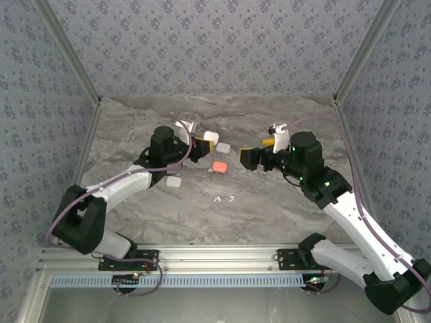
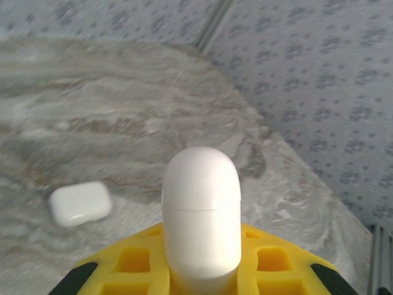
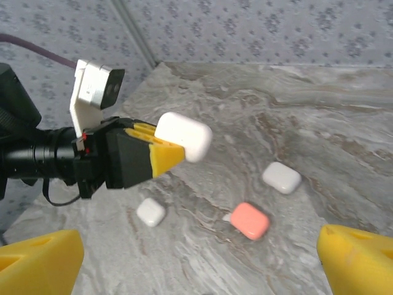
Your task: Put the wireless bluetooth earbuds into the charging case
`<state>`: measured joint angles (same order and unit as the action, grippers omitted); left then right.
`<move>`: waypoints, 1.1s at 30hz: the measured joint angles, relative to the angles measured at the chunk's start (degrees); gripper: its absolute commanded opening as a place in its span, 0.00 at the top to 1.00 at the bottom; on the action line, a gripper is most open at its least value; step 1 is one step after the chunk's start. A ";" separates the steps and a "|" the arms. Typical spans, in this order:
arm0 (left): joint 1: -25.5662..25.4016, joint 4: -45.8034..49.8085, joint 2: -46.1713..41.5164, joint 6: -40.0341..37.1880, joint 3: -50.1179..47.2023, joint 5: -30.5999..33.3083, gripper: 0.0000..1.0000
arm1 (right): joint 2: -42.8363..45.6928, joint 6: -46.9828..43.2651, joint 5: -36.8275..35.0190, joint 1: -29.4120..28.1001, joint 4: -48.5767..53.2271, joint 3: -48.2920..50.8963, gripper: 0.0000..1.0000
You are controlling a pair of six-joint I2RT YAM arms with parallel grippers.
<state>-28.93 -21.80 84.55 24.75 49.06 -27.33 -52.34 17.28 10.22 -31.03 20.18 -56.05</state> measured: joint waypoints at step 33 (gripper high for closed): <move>8.26 14.86 33.59 7.87 20.76 -5.60 0.66 | 0.15 0.90 -4.07 0.42 3.89 2.91 0.00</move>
<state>-20.67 -6.94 118.15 32.62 69.82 -32.93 -52.18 18.17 6.15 -30.61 24.08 -53.15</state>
